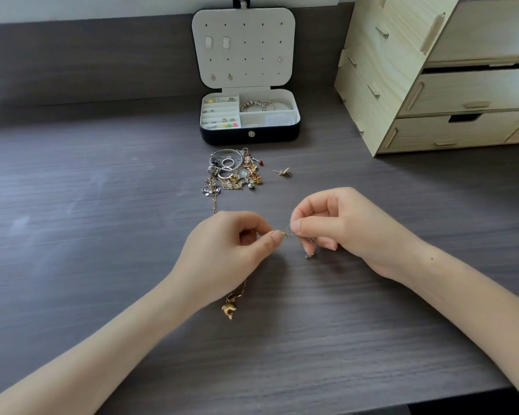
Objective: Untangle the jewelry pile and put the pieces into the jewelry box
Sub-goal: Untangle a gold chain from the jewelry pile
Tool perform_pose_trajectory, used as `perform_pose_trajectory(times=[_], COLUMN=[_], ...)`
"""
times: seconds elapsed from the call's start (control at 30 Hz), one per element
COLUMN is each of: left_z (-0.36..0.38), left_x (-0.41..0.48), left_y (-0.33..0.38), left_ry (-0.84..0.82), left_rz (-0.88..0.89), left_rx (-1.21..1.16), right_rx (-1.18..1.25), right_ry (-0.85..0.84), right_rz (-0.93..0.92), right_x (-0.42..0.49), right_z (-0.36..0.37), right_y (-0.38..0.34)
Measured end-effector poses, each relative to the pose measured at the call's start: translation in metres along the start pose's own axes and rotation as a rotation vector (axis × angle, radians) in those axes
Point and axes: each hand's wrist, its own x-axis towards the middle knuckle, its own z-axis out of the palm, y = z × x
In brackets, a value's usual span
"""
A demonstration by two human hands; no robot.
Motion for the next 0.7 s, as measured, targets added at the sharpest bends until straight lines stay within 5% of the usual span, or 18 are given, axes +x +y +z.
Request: perform_pose_trajectory(times=[0.23, 0.7], left_z=[0.0010, -0.0020], left_x=[0.0001, -0.0006], left_y=[0.0061, 0.0054], left_ry=[-0.136, -0.181], left_rz=[-0.046, -0.049], left_rx=[-0.323, -0.503], right_rx=[0.003, -0.005], right_ry=[0.010, -0.016], right_rz=[0.002, -0.005], right_x=[0.0011, 0.0007], right_z=[0.0005, -0.0016], right_y=[0.0009, 0.0007])
